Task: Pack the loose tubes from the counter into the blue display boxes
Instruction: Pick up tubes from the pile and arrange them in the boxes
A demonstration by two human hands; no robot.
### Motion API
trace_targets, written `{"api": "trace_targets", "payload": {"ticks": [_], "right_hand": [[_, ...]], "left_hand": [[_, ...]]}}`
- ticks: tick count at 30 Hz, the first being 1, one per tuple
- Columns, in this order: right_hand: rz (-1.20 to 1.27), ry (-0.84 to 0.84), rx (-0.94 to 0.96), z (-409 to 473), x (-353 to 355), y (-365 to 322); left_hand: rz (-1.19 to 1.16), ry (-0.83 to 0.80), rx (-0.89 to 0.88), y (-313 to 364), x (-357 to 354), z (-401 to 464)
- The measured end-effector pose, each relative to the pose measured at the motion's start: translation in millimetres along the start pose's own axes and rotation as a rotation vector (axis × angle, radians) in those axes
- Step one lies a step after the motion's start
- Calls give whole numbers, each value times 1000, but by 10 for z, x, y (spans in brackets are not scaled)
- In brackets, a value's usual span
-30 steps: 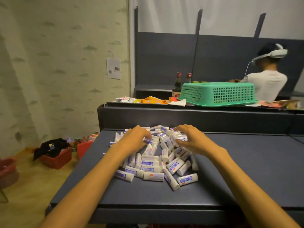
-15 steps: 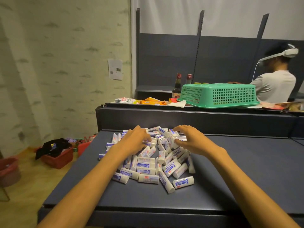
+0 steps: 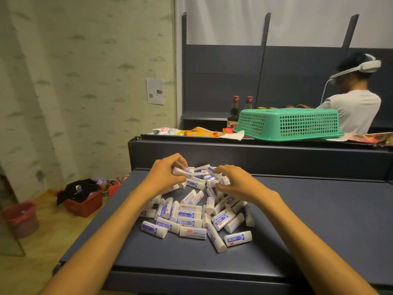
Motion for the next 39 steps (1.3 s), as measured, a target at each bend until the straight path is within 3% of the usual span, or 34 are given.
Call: {"api": "trace_targets", "payload": {"ticks": [9, 25, 32, 39], "right_hand": [[-22, -83, 90, 366, -300, -238], [-34, -173, 45, 666, -538, -173], [53, -108, 1, 574, -374, -131], [313, 15, 21, 444, -170, -135]], "left_hand": [[36, 104, -7, -140, 124, -62], [142, 44, -50, -323, 119, -45], [222, 70, -88, -268, 131, -44], [211, 105, -150, -166, 184, -75]]}}
Point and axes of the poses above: each hand's wrist, its own z-axis towards the middle knuckle, its own x-axis out of the back of the hand, y = z × x, the point moved 8 cm from there along z, towards the middle knuckle, and after that the axes turned 7 degrees about z, right-handed, at the moved point
